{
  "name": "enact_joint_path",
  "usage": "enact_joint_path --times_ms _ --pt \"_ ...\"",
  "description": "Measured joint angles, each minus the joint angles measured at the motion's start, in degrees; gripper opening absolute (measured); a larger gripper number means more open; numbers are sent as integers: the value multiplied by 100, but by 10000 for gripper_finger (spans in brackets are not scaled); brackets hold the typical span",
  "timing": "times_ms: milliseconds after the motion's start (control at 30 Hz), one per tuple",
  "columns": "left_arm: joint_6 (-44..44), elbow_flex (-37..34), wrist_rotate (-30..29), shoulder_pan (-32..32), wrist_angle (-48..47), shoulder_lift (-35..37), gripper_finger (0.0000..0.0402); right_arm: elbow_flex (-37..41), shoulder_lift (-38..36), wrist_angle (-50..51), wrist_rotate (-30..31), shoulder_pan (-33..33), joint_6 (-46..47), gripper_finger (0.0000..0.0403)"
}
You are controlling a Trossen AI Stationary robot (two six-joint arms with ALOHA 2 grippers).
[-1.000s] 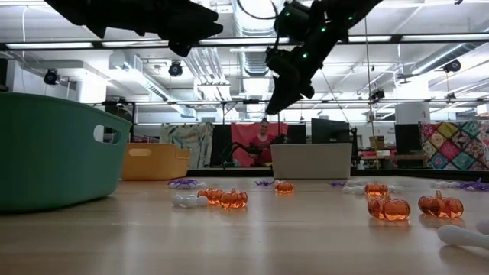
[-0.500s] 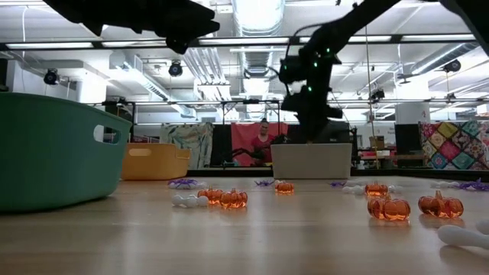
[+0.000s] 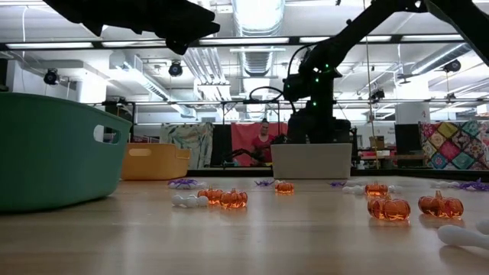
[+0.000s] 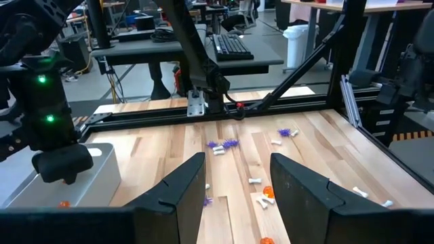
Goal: Sort Halloween decoration
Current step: Put the orange pumpkin toy into the gray bin, then put the blue spider toy into the green bin
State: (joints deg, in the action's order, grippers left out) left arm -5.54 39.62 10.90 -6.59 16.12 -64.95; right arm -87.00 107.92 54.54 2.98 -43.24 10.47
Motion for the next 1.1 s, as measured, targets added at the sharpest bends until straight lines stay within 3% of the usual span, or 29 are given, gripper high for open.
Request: enact_joint_path --times_ms 700,1100 --pt "0 0 0 0 11 -63 149 0 0 -19 -10 2 93 145" --pt "2 0 0 2 -50 -63 149 4 -513 -57 1 157 45 121"
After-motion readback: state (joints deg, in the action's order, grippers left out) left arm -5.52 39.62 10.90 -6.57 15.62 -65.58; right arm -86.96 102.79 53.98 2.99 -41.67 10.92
